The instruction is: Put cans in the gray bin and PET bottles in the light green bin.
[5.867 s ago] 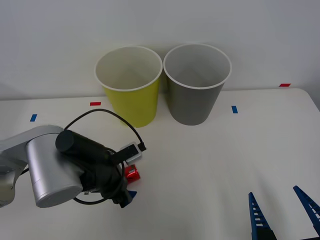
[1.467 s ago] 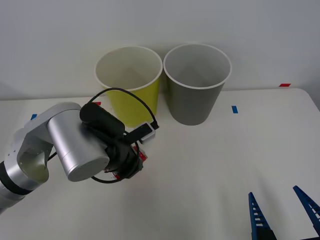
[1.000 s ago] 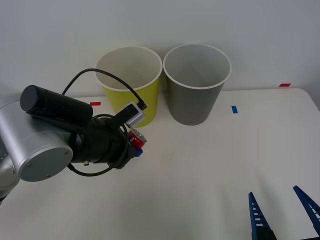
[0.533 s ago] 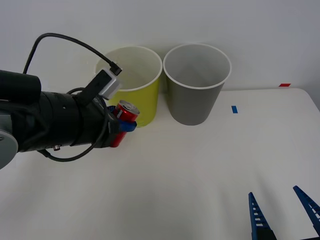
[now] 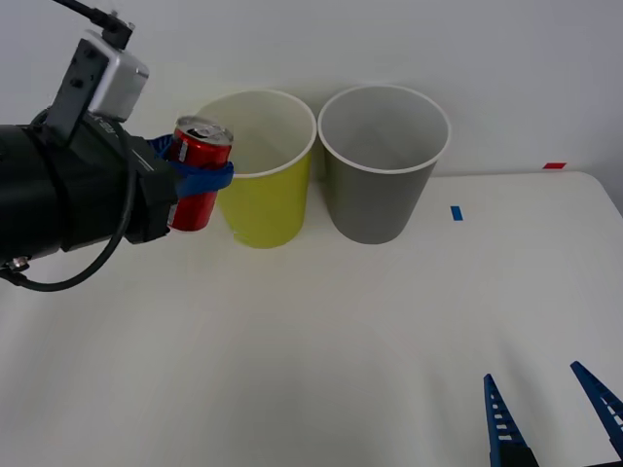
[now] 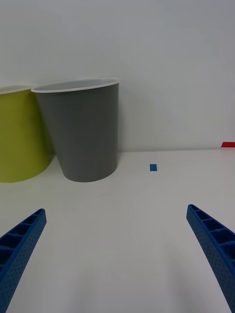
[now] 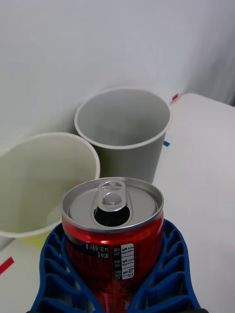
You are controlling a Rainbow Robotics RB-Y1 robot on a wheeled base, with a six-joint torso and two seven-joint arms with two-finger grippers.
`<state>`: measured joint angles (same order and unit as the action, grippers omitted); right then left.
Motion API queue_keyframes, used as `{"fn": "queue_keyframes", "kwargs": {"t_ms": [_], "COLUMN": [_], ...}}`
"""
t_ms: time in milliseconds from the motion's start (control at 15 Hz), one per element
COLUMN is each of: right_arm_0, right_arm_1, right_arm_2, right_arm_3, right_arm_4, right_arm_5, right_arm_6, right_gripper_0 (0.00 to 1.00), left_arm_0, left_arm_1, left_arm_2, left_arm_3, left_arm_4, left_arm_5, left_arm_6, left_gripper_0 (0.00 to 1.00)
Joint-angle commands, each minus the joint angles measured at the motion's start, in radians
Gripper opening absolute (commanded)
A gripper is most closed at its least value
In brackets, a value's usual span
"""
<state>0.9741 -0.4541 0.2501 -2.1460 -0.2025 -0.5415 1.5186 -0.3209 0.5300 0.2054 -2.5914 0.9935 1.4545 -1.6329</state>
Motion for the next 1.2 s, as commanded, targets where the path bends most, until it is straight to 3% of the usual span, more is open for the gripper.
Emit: {"fn": "queue_keyframes", "kwargs": {"t_ms": [67,467,1000,1200], "right_arm_0": [0.000,0.000,0.000,0.000], "right_arm_1": [0.000,0.000,0.000,0.000], "right_arm_2": [0.000,0.000,0.000,0.000], "right_arm_3": [0.000,0.000,0.000,0.000], "right_arm_4": [0.000,0.000,0.000,0.000], "right_arm_5": [0.000,0.000,0.000,0.000], "right_arm_6": [0.000,0.000,0.000,0.000], "right_gripper_0": [1.00,1.00,1.00,1.00], "left_arm_0": [-0.026,-0.201,-0.372,-0.425], "left_arm_1": [-0.024,-0.102,-0.205,-0.217], "left_arm_2": [0.069,0.178,0.084,0.006], "left_arm_3": [-0.027,0.045,0.218,0.295], "left_arm_4": [0.011,0.027,-0.032,-0.098], "left_arm_5": [-0.002,0.000,-0.029,-0.083], "left_arm_6": [0.011,0.033,0.034,0.033], "left_gripper_0": [0.00,0.00,0.00,0.00]}}
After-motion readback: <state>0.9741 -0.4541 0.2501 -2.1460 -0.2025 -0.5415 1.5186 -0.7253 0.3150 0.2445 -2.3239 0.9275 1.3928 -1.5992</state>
